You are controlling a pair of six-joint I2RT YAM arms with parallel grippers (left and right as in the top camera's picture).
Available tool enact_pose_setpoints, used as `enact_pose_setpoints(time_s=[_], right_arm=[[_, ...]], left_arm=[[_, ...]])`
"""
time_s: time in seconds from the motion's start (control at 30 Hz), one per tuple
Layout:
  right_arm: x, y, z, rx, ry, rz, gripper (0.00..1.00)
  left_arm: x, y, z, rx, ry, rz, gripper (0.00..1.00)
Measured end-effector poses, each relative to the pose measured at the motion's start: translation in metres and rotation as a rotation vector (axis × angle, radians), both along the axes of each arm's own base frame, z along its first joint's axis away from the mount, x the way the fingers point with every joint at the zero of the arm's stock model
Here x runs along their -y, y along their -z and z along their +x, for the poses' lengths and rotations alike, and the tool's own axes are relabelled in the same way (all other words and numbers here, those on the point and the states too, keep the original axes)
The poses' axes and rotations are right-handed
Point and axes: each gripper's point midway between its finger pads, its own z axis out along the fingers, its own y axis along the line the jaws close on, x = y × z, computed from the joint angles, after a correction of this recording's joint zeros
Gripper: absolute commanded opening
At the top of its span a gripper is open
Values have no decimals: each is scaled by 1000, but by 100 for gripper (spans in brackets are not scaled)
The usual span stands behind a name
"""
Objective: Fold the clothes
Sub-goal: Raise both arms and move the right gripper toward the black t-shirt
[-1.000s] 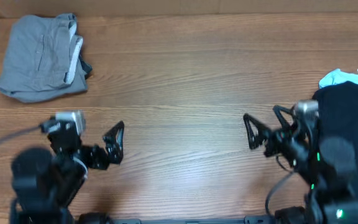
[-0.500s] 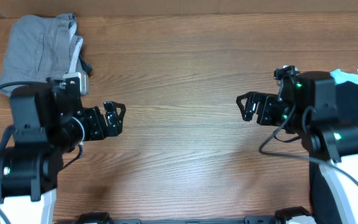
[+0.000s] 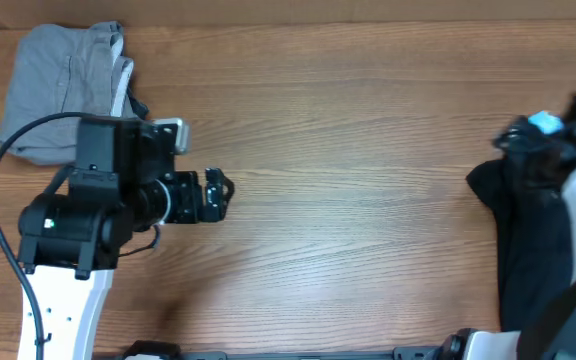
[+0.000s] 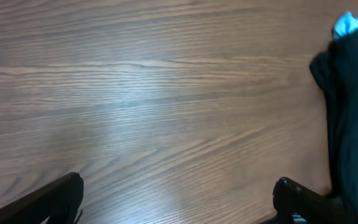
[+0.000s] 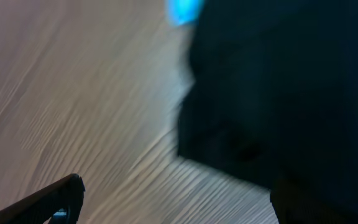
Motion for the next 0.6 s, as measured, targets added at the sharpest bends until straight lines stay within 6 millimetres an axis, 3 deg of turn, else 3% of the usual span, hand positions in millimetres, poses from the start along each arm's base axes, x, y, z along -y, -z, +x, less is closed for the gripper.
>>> enact_pose_setpoints(time_s=[0.1, 0.3, 0.4, 0.6], right_arm=[[45, 14, -10, 18, 135, 48, 100], [111, 24, -38, 65, 355, 83, 95], [127, 37, -53, 45, 422, 113, 84], [126, 77, -67, -60, 468, 186, 88]], left_arm=[[8, 0, -3, 2, 30, 5, 100], [11, 0, -4, 5, 46, 11, 100], [11, -1, -4, 7, 45, 12, 100], [11, -3, 1, 31, 42, 12, 100]])
